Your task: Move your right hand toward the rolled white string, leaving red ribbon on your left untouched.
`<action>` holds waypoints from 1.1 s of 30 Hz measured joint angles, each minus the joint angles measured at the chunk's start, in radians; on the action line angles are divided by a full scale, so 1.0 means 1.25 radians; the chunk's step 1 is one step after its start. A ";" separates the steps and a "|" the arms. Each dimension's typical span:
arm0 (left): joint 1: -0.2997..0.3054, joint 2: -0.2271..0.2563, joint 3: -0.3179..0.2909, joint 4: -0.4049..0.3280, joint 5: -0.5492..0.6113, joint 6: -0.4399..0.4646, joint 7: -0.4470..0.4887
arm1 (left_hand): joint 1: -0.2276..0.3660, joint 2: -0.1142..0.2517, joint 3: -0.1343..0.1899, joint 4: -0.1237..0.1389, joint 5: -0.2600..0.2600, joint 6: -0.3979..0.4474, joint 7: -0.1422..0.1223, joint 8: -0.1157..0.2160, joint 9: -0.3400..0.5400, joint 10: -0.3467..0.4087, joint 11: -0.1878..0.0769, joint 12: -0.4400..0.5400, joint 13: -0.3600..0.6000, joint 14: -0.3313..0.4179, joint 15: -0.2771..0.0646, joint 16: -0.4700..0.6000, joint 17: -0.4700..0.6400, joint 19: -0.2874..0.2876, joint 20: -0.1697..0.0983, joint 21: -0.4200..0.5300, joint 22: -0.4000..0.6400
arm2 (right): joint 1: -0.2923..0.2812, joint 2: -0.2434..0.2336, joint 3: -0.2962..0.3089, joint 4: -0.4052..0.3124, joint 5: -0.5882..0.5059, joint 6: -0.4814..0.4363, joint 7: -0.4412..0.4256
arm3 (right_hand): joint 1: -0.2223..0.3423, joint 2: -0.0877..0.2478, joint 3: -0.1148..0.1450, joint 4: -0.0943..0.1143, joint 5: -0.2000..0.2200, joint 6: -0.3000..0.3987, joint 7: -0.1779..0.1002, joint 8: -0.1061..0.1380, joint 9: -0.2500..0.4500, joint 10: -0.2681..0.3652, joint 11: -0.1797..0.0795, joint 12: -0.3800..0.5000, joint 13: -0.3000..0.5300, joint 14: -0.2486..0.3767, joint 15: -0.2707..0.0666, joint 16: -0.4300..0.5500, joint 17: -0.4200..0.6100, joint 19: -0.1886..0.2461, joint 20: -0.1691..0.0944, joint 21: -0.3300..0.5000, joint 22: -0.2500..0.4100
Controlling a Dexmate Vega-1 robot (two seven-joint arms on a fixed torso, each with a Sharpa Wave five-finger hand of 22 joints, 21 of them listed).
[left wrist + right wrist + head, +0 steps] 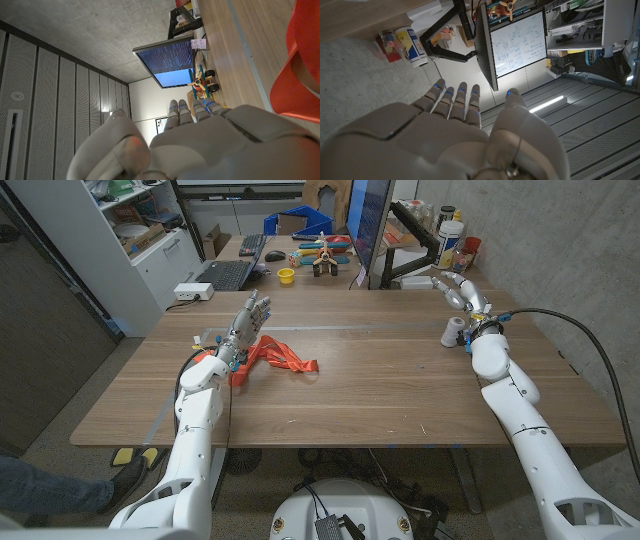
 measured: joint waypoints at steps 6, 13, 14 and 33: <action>-0.004 -0.001 0.002 0.005 0.002 0.000 0.001 | 0.000 0.000 0.000 0.000 0.000 0.000 0.000 0.000 0.000 0.000 0.000 0.000 0.003 0.000 0.000 0.000 0.000 0.000 0.000 -0.006 0.000 | 0.003 -0.006 -0.003 -0.002 -0.014 -0.009 -0.005 | 0.000 0.000 -0.003 -0.003 0.000 0.000 -0.006 0.000 0.000 -0.011 -0.001 -0.003 0.000 -0.017 0.006 -0.004 0.000 -0.007 -0.001 -0.009 0.000; -0.008 -0.001 0.003 0.009 0.006 0.000 0.002 | 0.000 0.000 -0.001 -0.001 0.000 0.003 0.003 0.000 0.000 0.000 0.000 0.000 0.003 0.000 0.000 0.000 0.000 0.004 0.004 -0.006 0.000 | 0.004 -0.011 -0.006 -0.005 -0.024 -0.016 -0.009 | 0.000 0.000 -0.003 -0.003 0.000 -0.020 -0.017 -0.011 0.000 -0.027 -0.001 -0.009 0.000 -0.034 0.011 -0.004 0.000 -0.017 0.000 -0.021 0.000; -0.009 -0.001 0.004 0.012 0.007 0.000 0.002 | 0.000 0.000 -0.002 -0.002 0.000 0.004 0.004 0.000 0.000 0.000 0.000 0.000 0.003 0.000 0.000 0.000 0.000 0.004 0.004 -0.006 0.000 | 0.004 -0.013 -0.006 -0.006 -0.031 -0.021 -0.012 | 0.000 0.000 -0.003 -0.003 0.000 -0.023 -0.014 -0.012 0.000 -0.030 0.002 -0.009 0.000 -0.036 0.014 -0.004 0.000 -0.018 -0.001 -0.021 0.000; -0.018 0.001 0.005 0.023 0.014 -0.002 -0.001 | 0.004 0.004 -0.002 -0.002 0.000 0.016 0.004 0.000 0.000 0.000 0.000 0.000 0.003 0.000 0.000 0.000 0.000 0.004 0.004 -0.014 0.000 | 0.000 -0.025 -0.011 -0.015 -0.067 -0.051 -0.028 | 0.000 0.000 -0.009 -0.009 0.000 -0.059 -0.027 -0.017 0.004 -0.046 -0.003 -0.014 0.000 -0.050 0.018 -0.004 0.000 -0.027 0.001 -0.033 0.000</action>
